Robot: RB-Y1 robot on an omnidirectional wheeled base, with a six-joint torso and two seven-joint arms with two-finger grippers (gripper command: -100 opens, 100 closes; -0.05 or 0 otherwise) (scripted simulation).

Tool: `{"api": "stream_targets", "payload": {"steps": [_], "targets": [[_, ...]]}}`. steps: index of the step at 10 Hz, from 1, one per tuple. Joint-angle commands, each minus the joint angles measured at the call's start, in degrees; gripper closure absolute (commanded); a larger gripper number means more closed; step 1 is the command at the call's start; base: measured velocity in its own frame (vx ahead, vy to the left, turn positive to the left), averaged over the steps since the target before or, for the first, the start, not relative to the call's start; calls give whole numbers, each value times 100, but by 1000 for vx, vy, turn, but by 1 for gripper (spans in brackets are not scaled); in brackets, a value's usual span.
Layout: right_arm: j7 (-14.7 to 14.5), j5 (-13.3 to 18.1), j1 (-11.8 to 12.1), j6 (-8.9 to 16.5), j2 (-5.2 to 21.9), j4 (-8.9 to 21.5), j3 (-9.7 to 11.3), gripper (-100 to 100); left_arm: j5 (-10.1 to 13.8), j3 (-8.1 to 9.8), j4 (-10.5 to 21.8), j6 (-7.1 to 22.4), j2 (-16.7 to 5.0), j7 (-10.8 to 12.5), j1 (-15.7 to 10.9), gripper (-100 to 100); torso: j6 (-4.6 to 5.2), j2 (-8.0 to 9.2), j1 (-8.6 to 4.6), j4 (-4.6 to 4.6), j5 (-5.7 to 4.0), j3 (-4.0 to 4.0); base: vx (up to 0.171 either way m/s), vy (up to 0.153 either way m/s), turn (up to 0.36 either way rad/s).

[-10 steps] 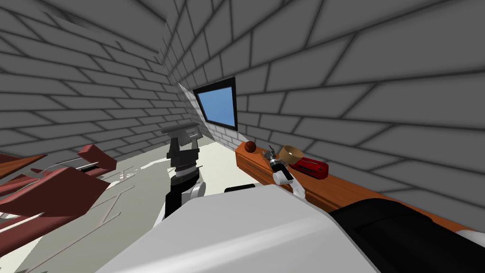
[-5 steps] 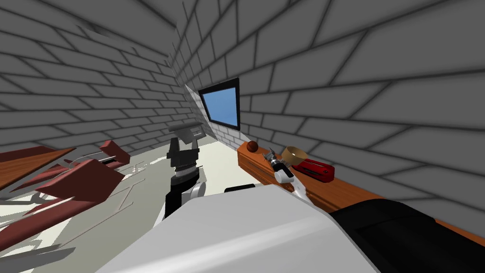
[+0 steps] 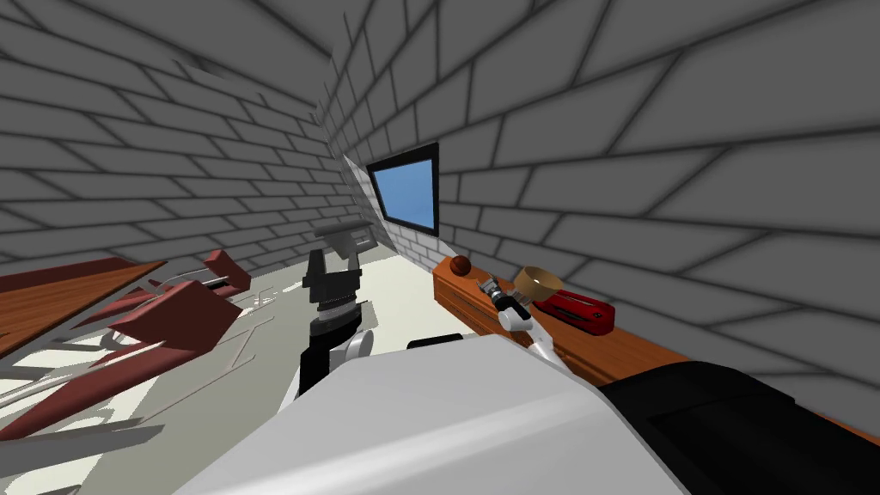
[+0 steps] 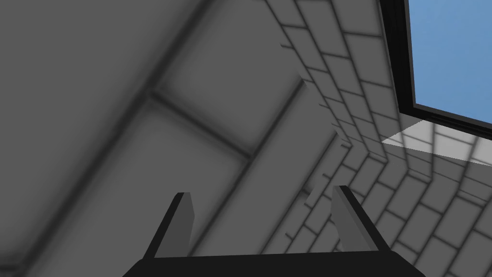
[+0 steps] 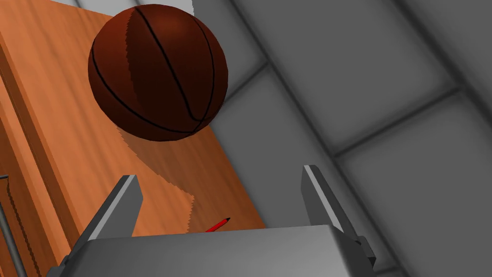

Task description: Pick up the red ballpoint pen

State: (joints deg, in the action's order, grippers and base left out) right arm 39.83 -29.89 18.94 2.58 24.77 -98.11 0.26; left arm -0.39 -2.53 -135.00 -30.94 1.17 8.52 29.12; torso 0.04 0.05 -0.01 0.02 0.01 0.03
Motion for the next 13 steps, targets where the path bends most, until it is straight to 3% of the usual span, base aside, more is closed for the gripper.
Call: {"api": "stream_targets", "payload": {"steps": [1, 3, 4, 6, 7, 9, 10, 12, 13], "targets": [[286, -280, -103, 270, 156, 286, 14, -100, 0, 0, 0, 0, 0, 0, 0, 0, 0, 0, 0, 0, 0, 0, -16, 18, 131], [499, -280, -103, 270, 156, 332, 14, -100, 0, 0, 0, 0, 0, 0, 0, 0, -1, 0, 2, 0, 0, 0, -10, 10, 52], [720, -541, -204, 524, 288, 589, 38, -100, 0, 0, 0, 0, 0, 0, 0, 0, 0, -1, 0, 0, 0, -1, -13, 15, 162], [926, -541, -204, 524, 288, 659, 38, -100, 0, 0, 0, 0, 0, 0, 0, 0, 0, -1, 0, 0, 0, -1, -7, 7, 34], [1140, -798, -304, 778, 417, 901, 67, -100, 0, 0, 0, 0, 0, 0, 0, 0, 0, -2, -2, -1, 0, -1, -5, 12, 169], [1352, -798, -304, 778, 417, 989, 67, -100, 0, 0, 0, 0, 0, 0, 0, 0, 0, -4, -2, -1, -1, -2, -3, 4, 35], [1571, -1050, -401, 1028, 542, 1286, 101, -100, 0, 0, 0, 0, 0, 0, 0, 0, 1, -4, -3, -1, -1, -2, 0, 7, 130], [1772, -1050, -401, 1028, 542, 1319, 101, -100, 0, 0, 0, 0, 0, 0, 0, 0, -1, -6, -3, -1, -1, -4, 1, 2, 48], [1990, -1296, -496, 1275, 662, 1611, 138, -100, 0, 0, 0, 0, 0, 0, 0, 0, 1, -5, -3, -1, -1, -3, 5, 4, 166]]}}
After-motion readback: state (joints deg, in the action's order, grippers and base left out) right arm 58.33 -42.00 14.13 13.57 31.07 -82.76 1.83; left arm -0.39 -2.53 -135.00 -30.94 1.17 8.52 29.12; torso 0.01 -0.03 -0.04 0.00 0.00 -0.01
